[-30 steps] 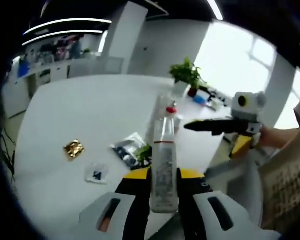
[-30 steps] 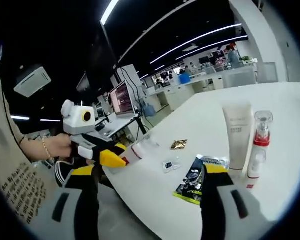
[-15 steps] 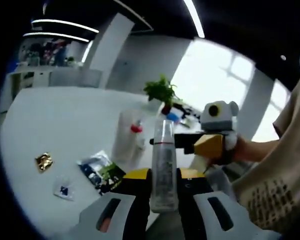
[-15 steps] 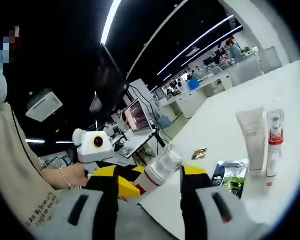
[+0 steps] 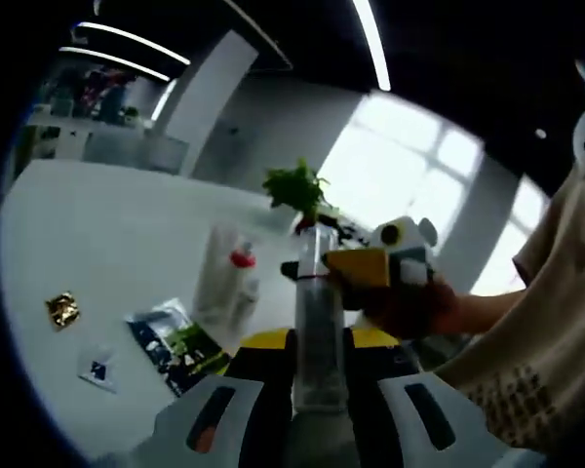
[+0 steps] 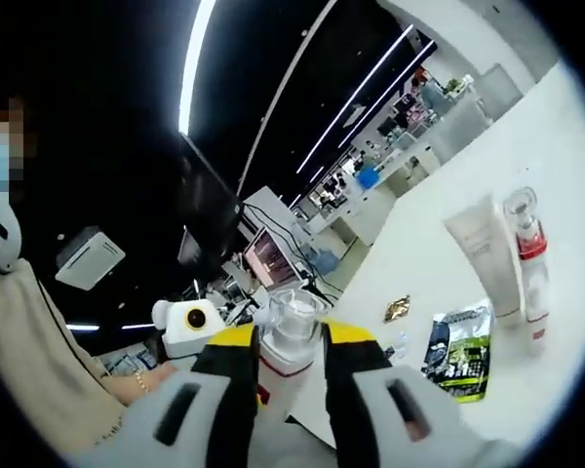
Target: Arrange the skincare products in the storage area until every visible bottle or jar stands upright without overlapping.
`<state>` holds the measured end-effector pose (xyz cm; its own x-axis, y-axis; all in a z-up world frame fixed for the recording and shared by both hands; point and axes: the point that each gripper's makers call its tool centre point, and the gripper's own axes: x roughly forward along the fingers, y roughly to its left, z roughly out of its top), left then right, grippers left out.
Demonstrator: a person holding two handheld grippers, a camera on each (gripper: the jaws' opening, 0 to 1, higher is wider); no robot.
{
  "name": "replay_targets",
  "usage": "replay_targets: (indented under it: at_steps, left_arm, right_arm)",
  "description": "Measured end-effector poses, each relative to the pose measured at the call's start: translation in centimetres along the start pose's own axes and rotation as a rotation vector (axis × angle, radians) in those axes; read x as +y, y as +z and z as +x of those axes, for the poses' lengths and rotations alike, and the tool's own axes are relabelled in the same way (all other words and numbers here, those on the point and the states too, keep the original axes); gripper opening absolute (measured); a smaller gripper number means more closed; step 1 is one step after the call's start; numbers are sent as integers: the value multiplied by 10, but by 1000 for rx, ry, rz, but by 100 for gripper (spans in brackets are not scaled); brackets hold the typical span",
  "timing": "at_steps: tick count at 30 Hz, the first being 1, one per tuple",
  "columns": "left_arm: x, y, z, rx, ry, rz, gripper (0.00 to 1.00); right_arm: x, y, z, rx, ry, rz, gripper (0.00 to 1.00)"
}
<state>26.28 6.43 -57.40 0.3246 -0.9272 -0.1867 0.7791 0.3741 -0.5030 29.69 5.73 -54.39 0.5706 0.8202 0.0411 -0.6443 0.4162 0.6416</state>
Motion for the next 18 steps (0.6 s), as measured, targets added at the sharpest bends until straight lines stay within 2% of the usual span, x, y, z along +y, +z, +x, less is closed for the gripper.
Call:
replay_targets:
  at_steps: [4,5,6,9,13,18]
  left_arm:
    - [-5,-7,5,37,-15,11,16]
    - [-6,-9,6,47,-15,18,16]
    - [-5,-11,7,65,-8,42,17]
    - [-4,-19,11,127,7,108,17]
    - [-1,-26,14,204,19,185,17]
    - [5,-27,19,271,54,274,21]
  right_arm:
    - [6,-1,0,20,0,-57,23]
    - [7,-3,0,44,-10,-113,23]
    - [8,-3,0,49,-11,-127,23]
    - [14,-9,0,108,-33,-255,22]
    - [19,-13,2,161,-44,-380,22]
    - [23,-17,2,232,-48,-533,22]
